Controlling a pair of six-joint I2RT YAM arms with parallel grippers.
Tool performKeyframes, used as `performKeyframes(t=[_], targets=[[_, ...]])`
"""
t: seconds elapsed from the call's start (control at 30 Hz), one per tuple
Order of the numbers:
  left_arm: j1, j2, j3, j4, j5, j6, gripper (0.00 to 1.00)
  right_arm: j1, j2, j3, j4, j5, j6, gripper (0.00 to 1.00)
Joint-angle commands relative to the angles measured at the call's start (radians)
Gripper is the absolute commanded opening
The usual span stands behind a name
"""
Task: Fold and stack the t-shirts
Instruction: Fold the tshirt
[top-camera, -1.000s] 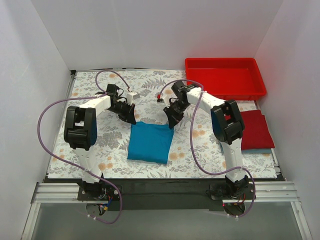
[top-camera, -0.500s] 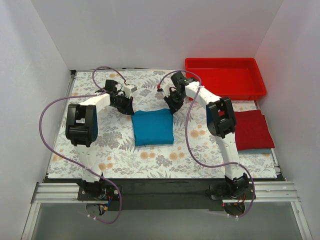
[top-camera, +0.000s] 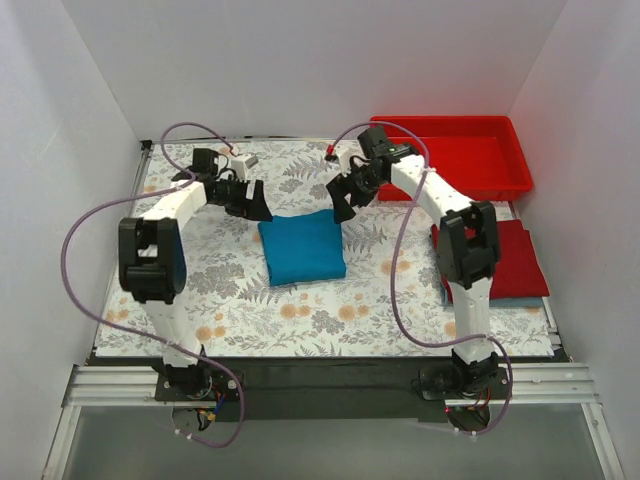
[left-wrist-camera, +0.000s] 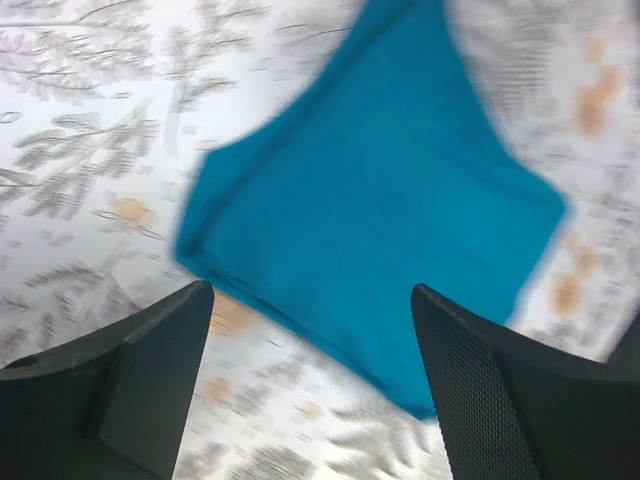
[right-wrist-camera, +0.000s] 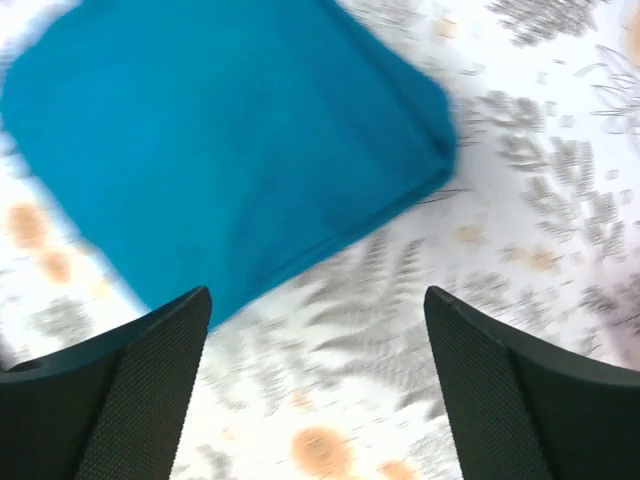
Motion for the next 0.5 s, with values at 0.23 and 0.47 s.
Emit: performKeyframes(t=[0.23,0.47], targets=[[-0.175,-0.423,-0.384,0.250,0.314,-0.567,0.82,0.062,-0.226,-0.351,0.174,-0.529,0.405,0.97],[-0.197,-0.244,-0.520,0.332,0.328,-0.713,0.84,0.089,-0.131,-0.546,0.309,-0.600,0.520,0.98]])
